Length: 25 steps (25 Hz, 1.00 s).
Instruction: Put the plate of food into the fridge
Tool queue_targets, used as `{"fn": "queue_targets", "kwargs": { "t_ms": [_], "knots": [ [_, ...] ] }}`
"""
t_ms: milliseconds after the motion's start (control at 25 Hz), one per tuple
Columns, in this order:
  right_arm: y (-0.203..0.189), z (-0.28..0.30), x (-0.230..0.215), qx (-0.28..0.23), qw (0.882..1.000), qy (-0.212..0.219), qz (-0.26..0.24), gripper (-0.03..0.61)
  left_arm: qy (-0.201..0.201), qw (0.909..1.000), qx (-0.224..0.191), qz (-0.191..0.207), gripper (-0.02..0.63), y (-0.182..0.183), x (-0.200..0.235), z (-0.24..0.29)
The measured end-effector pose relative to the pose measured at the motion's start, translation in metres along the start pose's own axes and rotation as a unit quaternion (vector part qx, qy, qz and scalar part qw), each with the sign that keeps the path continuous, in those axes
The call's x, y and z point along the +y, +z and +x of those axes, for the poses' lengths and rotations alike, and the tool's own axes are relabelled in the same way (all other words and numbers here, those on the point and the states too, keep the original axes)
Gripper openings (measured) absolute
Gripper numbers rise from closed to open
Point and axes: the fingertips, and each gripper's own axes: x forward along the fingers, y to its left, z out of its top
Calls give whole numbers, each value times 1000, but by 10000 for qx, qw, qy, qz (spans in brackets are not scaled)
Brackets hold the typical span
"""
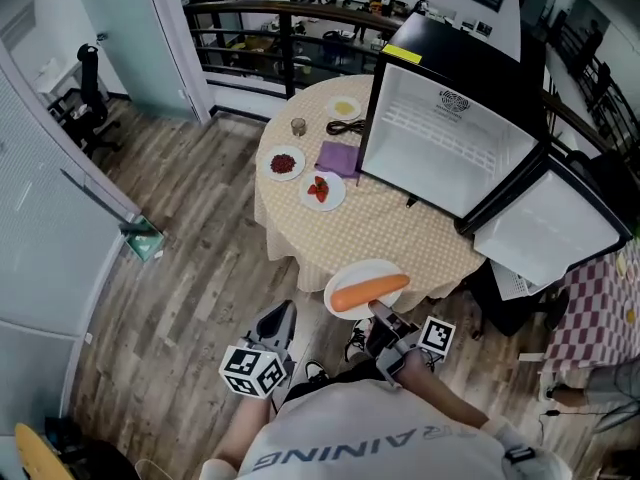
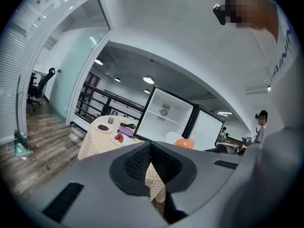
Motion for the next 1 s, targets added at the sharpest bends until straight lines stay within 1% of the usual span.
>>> {"fn": "queue_targets", "kwargs": {
  "t_ms": [200,400,520,640,840,920,1000],
  "knots": [
    [34,11,0,-87,9999,5,81,34,-104,9999,79,36,8,13,-5,41],
    [89,27,9,-216,9996,143,63,34,-183,9995,124,223,8,32,-9,95],
    [124,29,9,-341,9993,131,69,34,-222,9993,114,274,8,43,-15,128],
    [154,31,5,-453,9988,109,159,34,-272,9988,202,347,8,49,-22,159],
    [188,29,-5,-479,9988,14,138,33,-313,9985,283,346,8,51,-32,197],
    [198,29,-6,-588,9981,-1,184,34,-384,9980,350,351,8,51,-33,210],
    [205,26,-7,-777,9966,9,270,34,-539,9969,434,379,8,50,-36,223]
  ]
}}
